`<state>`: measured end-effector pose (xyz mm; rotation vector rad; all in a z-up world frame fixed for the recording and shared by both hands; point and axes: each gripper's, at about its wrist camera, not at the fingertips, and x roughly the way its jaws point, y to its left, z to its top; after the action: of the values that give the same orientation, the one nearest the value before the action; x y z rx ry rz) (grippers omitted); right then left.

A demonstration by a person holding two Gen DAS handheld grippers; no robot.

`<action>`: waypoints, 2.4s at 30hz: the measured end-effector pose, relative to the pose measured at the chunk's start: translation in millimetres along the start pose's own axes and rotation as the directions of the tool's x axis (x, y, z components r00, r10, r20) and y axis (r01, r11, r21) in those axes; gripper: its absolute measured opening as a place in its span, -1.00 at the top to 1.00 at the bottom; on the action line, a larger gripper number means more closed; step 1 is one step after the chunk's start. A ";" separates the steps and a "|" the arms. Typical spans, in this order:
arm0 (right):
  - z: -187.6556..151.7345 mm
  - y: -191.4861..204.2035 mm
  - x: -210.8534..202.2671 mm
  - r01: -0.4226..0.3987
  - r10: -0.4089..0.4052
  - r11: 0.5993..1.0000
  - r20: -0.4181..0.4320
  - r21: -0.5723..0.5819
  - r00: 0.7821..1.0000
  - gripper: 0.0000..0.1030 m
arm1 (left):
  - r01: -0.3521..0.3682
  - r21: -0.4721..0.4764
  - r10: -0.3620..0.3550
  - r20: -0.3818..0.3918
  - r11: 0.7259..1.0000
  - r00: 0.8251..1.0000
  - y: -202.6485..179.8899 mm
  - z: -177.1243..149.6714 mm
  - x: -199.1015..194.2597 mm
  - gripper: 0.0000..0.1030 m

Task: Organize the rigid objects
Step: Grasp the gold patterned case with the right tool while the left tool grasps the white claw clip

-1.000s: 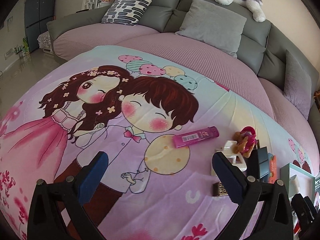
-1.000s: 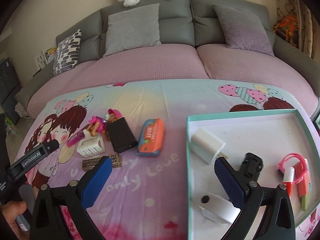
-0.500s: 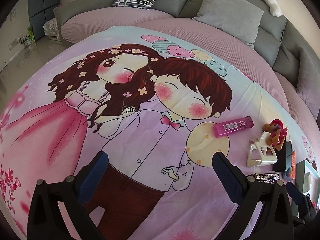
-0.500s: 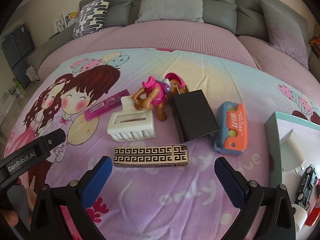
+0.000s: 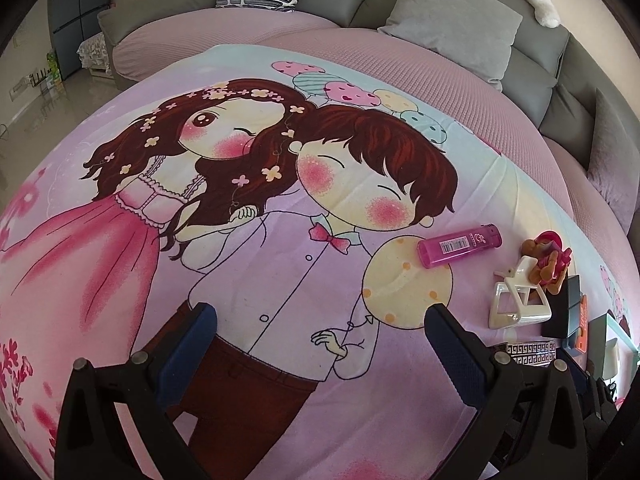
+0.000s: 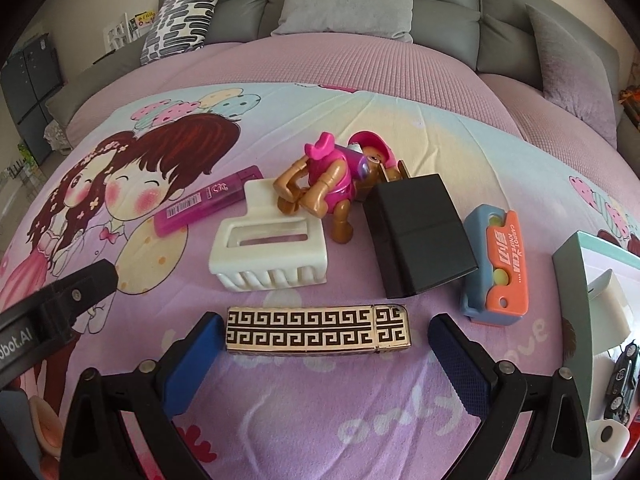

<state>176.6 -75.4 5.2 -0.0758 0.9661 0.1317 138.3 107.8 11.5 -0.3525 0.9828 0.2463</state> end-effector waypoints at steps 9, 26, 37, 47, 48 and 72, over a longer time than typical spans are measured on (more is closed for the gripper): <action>-4.7 -17.6 -4.8 0.008 -0.008 0.999 0.007 0.045 1.000 -0.84 | 0.093 0.004 -0.093 -0.010 0.996 0.996 -11.8 -0.1 -2.3 -1.00; -9.7 -50.5 -13.5 0.025 -0.025 0.993 -0.004 0.118 1.000 -0.62 | 0.187 0.102 -0.185 -0.029 0.977 0.982 -58.4 -1.0 -2.4 -1.00; -12.9 -79.1 -24.1 0.042 -0.040 0.982 -0.018 0.182 0.999 -0.62 | 0.220 0.181 -0.216 -0.041 0.958 0.975 -95.9 -2.5 0.5 -1.00; -13.0 -82.3 -26.1 0.023 -0.020 0.985 -0.023 0.170 1.000 -0.62 | 0.212 0.213 -0.205 -0.054 0.954 0.977 -121.9 -8.3 13.1 -1.00; -13.0 -82.4 -26.2 0.021 -0.018 0.985 -0.023 0.169 1.000 -0.62 | 0.210 0.214 -0.202 -0.056 0.954 0.978 -123.3 -8.8 14.8 -1.00; -12.2 -85.5 -27.6 -0.004 0.008 0.986 -0.025 0.166 1.000 -0.62 | 0.241 0.220 -0.235 -0.052 0.945 0.970 -123.6 -10.6 14.4 -0.12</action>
<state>163.7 -163.6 21.5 0.0792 0.9997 0.0557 182.3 -9.0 16.0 -0.2638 0.9717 -0.0903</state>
